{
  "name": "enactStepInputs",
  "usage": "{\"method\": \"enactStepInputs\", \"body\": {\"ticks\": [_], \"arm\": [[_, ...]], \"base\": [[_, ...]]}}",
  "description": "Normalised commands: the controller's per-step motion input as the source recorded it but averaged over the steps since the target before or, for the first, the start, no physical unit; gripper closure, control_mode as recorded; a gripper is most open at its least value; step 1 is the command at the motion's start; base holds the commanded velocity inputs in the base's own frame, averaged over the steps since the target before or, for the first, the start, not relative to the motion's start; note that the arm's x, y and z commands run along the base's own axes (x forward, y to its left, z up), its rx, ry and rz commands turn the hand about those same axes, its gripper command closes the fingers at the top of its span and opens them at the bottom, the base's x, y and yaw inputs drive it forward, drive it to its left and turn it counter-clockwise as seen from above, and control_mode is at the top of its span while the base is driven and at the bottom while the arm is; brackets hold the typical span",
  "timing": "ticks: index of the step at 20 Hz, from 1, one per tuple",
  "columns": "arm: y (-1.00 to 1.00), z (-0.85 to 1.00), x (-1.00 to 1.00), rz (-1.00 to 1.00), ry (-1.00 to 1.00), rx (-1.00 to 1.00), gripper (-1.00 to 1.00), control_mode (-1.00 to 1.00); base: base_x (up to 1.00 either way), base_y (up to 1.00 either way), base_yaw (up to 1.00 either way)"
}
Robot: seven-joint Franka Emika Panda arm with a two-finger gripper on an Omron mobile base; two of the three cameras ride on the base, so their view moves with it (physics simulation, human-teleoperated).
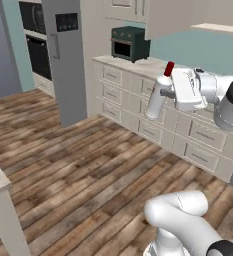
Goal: There is a bowl on the dining counter. Grab a lemon wedge from the fridge and place it in the bowl. Then get the liquor bottle and glass cup from the cabinet and place them next to the bowl.
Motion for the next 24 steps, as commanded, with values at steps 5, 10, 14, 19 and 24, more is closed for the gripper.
{"method": "enactStepInputs", "body": {"ticks": [5, 10, 14, 19, 24], "arm": [[0.0, 0.0, 0.0, 0.0, 0.0, 0.0, 1.0, 1.0], [0.0, 0.0, 0.0, 0.0, 0.0, 0.0, 1.0, 1.0], [0.0, 0.0, 0.0, 0.0, 0.0, 0.0, 1.0, 1.0], [0.0, 0.0, 0.0, 0.0, 0.0, 0.0, 1.0, 1.0], [0.0, 0.0, 0.0, 0.0, 0.0, 0.0, 1.0, 1.0]], "base": [[-1.0, 0.35, 0.28], [-0.91, 1.0, 0.19], [-0.78, 1.0, 0.14], [-0.41, 1.0, 0.11], [0.4, 0.76, 0.02]]}}
